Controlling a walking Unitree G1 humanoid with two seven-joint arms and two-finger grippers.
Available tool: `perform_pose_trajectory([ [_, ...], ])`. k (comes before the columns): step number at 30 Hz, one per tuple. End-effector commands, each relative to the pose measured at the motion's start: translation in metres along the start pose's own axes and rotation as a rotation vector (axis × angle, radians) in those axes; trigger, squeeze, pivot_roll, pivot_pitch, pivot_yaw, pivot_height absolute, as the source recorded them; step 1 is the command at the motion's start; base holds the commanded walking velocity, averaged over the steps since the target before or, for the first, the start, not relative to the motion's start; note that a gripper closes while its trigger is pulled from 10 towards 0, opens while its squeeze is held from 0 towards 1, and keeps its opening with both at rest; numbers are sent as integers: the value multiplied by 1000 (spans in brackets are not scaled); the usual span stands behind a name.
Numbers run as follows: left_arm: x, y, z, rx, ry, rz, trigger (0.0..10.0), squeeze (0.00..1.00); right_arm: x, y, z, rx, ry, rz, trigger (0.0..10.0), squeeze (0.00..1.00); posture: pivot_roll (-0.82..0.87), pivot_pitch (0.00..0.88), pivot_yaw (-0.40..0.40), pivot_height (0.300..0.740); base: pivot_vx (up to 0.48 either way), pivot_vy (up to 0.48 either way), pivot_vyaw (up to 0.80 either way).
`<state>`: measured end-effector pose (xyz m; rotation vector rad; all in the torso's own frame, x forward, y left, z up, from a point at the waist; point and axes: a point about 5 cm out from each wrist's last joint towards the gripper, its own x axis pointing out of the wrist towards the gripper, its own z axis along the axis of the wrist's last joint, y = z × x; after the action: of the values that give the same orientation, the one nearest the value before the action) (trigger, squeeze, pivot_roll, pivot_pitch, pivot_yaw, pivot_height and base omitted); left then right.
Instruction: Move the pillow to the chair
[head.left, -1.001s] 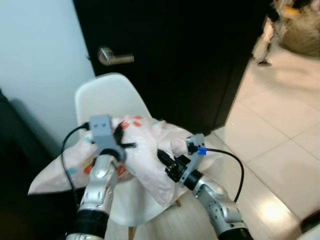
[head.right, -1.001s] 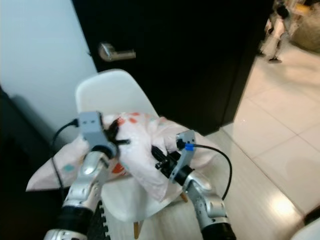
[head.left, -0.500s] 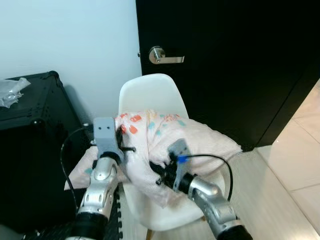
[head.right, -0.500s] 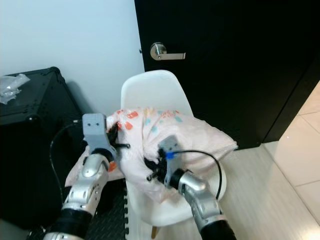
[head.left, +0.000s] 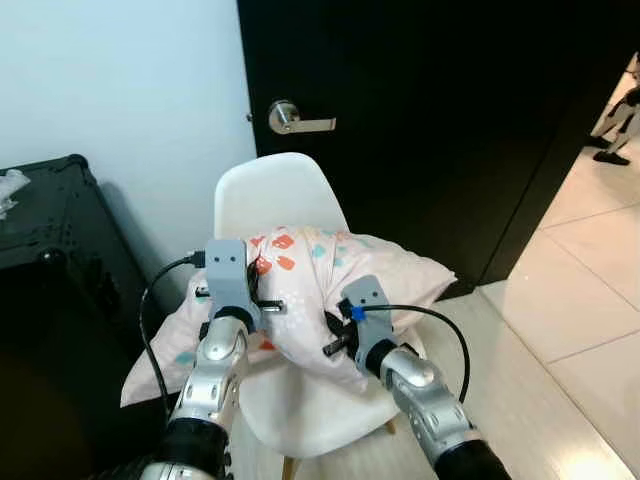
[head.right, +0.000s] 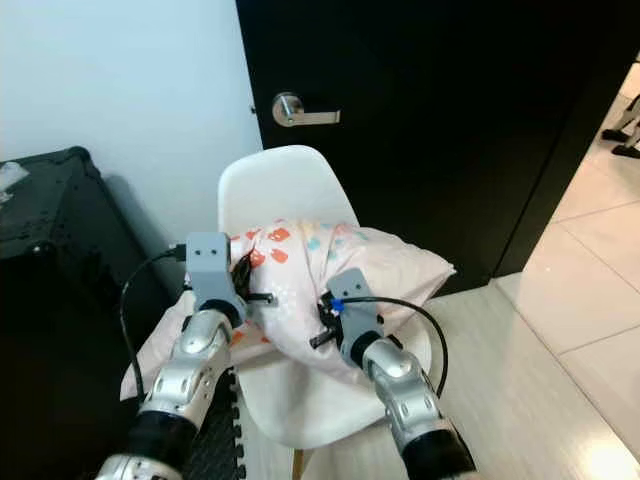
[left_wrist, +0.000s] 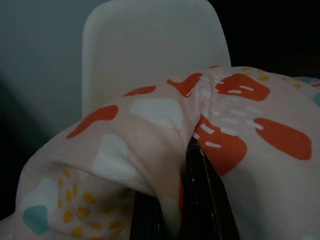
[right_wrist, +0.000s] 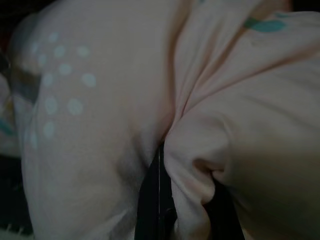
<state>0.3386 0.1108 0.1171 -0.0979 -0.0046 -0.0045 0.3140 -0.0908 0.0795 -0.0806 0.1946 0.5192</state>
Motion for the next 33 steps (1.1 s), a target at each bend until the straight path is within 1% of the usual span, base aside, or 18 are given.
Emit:
perform_pose_trajectory([
  [1, 1, 8, -2, 28, -2, 34, 10000, 0, 3, 2, 1, 9, -5, -3, 10000, 0, -65, 76, 38, 740, 0, 0, 0],
  [2, 3, 10, -6, 41, 17, 54, 10000, 0, 5, 1, 2, 45, -8, -18, 10000, 0, -65, 79, 38, 740, 0, 0, 0],
  [3, 3, 10, -6, 41, 17, 54, 10000, 0, 5, 1, 2, 45, -8, -18, 10000, 0, -65, 79, 38, 740, 0, 0, 0],
  [4, 4, 11, -8, 45, 32, 68, 10000, 0, 7, 0, 3, 77, -11, -30, 10000, 0, -66, 79, 39, 740, 0, 0, 0],
  [6, 4, 11, -8, 45, 32, 68, 10000, 0, 7, 0, 3, 77, -11, -30, 10000, 0, -66, 79, 39, 740, 0, 0, 0],
  [8, 7, 9, -11, 54, 44, 73, 10000, 0, 14, -3, 9, 148, -16, -74, 10000, 0, -70, 86, 44, 740, 0, 0, 0],
  [9, 7, 7, -11, 53, 44, 64, 10000, 0, 16, -3, 11, 174, -26, -76, 10000, 0, -70, 89, 44, 735, 0, 0, 0],
  [10, 7, 7, -11, 53, 44, 64, 10000, 0, 16, -3, 11, 174, -26, -76, 10000, 0, -70, 89, 44, 735, 0, 0, 0],
  [11, 7, 3, -12, 53, 47, 43, 10000, 0, 19, -2, 14, 182, -39, -68, 10000, 0, -72, 94, 47, 725, 0, 0, 0],
  [12, 7, 3, -12, 53, 47, 43, 10000, 0, 19, -2, 14, 182, -39, -68, 10000, 0, -72, 94, 47, 725, 0, 0, 0],
  [15, 6, -5, -17, 53, 55, 6, 10000, 0, 23, 0, 17, 179, -45, -61, 10000, 0, -72, 100, 48, 710, 0, 0, 0],
  [16, 6, -5, -17, 53, 55, 6, 10000, 0, 23, 0, 17, 179, -45, -61, 10000, 0, -72, 100, 48, 710, 0, 0, 0],
  [19, 5, -11, -20, 62, 58, -24, 10000, 0, 25, 1, 19, 211, -53, -52, 10000, 0, -69, 105, 49, 695, 0, 0, 0],
  [25, 3, -15, -23, 70, 60, -42, 10000, 0, 26, 2, 18, 212, -52, -51, 10000, 0, -70, 112, 49, 680, 0, 0, 0],
  [29, 0, -20, -29, 60, 82, -59, 10000, 0, 27, 6, 17, 192, -49, -34, 10000, 0, -71, 120, 56, 665, 0, 0, 0],
  [30, -1, -21, -30, 57, 82, -62, 10000, 0, 27, 8, 16, 191, -49, -26, 10000, 0, -70, 125, 59, 655, 0, 0, 0],
  [32, -1, -21, -30, 57, 82, -62, 10000, 0, 27, 8, 16, 191, -49, -26, 10000, 0, -70, 125, 59, 655, 0, 0, 0],
  [33, -1, -22, -30, 59, 78, -64, 10000, 0, 28, 10, 15, 191, -48, -25, 10000, 0, -68, 134, 60, 645, 0, 0, 0],
])
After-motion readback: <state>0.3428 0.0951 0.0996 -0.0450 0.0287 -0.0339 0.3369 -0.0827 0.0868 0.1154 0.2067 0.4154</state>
